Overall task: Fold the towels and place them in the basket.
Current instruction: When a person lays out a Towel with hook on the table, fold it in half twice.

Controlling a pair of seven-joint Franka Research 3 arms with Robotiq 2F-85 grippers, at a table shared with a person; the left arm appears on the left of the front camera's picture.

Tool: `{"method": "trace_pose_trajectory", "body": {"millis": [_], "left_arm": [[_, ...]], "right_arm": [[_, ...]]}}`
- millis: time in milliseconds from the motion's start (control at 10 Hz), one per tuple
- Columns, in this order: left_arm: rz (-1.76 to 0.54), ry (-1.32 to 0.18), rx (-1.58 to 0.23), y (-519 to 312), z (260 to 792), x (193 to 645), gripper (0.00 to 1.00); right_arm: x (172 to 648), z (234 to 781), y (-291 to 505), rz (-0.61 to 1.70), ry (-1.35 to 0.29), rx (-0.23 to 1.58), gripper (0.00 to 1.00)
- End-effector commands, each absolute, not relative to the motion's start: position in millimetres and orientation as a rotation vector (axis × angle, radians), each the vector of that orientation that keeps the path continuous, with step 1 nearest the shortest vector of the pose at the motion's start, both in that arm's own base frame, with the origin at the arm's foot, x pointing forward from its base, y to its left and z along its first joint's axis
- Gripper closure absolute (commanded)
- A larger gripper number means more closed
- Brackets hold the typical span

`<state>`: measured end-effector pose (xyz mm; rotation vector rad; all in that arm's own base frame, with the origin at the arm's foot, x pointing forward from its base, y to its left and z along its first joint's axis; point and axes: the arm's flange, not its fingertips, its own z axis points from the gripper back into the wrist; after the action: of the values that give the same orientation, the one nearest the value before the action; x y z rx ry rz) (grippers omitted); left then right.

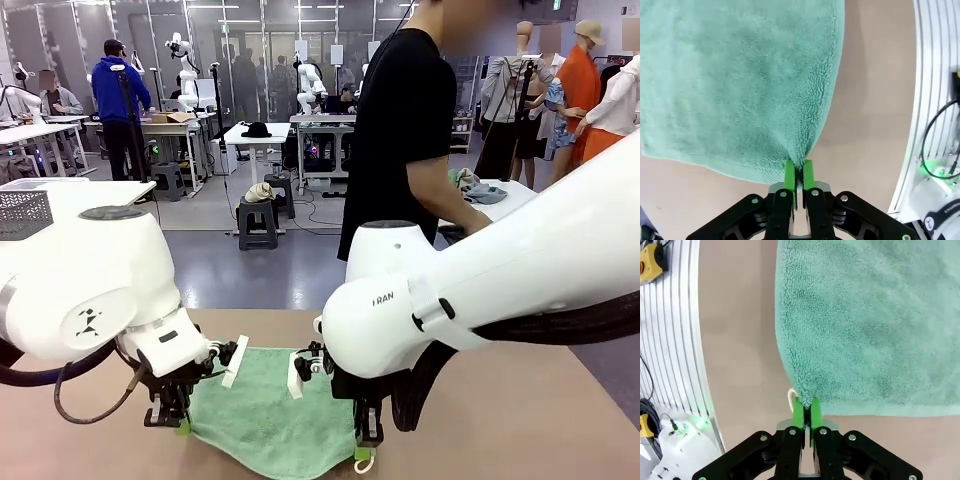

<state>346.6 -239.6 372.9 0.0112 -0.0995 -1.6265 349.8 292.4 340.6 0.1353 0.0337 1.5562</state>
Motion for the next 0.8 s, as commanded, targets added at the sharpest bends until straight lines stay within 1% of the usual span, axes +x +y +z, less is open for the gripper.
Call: {"method": "trace_pose_trajectory", "body": {"millis": [0, 200, 500, 700], "left_arm": [[-1.614, -0.079, 0.043, -246, 382, 348, 0.93], [-1.610, -0.106, 0.070, -239, 385, 366, 0.93], [-1.567, -0.120, 0.116, -227, 389, 422, 0.93], [-1.553, -0.130, 0.111, -224, 390, 455, 0.93]], "right_arm": [[353, 354, 288, 1.558, 0.053, 0.104, 0.93], [371, 366, 282, 1.581, 0.039, 0.094, 0.93], [426, 387, 267, 1.617, -0.012, 0.080, 0.93], [460, 388, 262, 1.650, -0.036, 0.088, 0.93]]}}
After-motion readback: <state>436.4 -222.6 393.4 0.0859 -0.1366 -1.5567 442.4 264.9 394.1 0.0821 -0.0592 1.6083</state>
